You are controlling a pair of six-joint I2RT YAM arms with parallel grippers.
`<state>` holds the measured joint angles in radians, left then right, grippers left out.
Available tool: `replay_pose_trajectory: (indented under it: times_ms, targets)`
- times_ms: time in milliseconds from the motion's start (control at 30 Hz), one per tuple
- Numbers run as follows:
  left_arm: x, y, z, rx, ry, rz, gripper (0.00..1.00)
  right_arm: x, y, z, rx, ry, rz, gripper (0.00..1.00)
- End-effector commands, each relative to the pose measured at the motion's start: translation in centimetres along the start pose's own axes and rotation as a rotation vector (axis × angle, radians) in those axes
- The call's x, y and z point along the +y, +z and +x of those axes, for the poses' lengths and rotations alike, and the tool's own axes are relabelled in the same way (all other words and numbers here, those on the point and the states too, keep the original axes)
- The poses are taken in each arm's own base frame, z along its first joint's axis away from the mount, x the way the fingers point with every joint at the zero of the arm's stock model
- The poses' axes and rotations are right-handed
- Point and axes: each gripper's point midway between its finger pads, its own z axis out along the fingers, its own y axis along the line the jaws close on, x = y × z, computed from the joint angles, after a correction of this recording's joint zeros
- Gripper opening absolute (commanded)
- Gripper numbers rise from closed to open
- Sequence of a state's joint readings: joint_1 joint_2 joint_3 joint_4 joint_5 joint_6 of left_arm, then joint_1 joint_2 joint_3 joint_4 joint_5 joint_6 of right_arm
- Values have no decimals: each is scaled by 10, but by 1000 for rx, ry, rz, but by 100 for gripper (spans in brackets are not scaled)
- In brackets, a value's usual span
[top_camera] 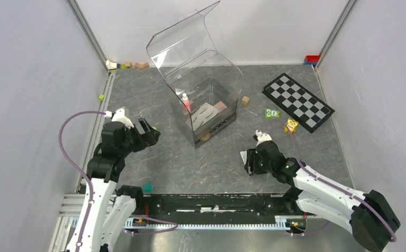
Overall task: Organize the makeup
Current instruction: Pick up the makeup from the center of the board.
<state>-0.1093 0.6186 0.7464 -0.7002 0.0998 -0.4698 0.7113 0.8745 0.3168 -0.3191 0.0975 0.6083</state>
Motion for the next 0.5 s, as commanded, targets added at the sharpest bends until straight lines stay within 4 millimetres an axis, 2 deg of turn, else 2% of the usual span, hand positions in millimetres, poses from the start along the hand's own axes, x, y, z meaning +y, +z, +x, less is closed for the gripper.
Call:
replay_pose_trajectory:
  times_ms: [0,133,200,367,467]
  targets:
    - [-24,-15,-12,-42,2,110,100,-6,-7,15,100,-109,15,53]
    - [-45,-24,-3,-11,-64,194,100,6,-6,19,107,-131,-53,37]
    - [-53,-24,7,-2,-72,210,100,15,-5,14,84,-134,-87,31]
    - [-85,-14,47,81,-11,250,100,40,-13,-11,-14,-120,-182,28]
    - [-107,-19,66,101,45,278,100,58,-23,-28,-83,-88,-267,28]
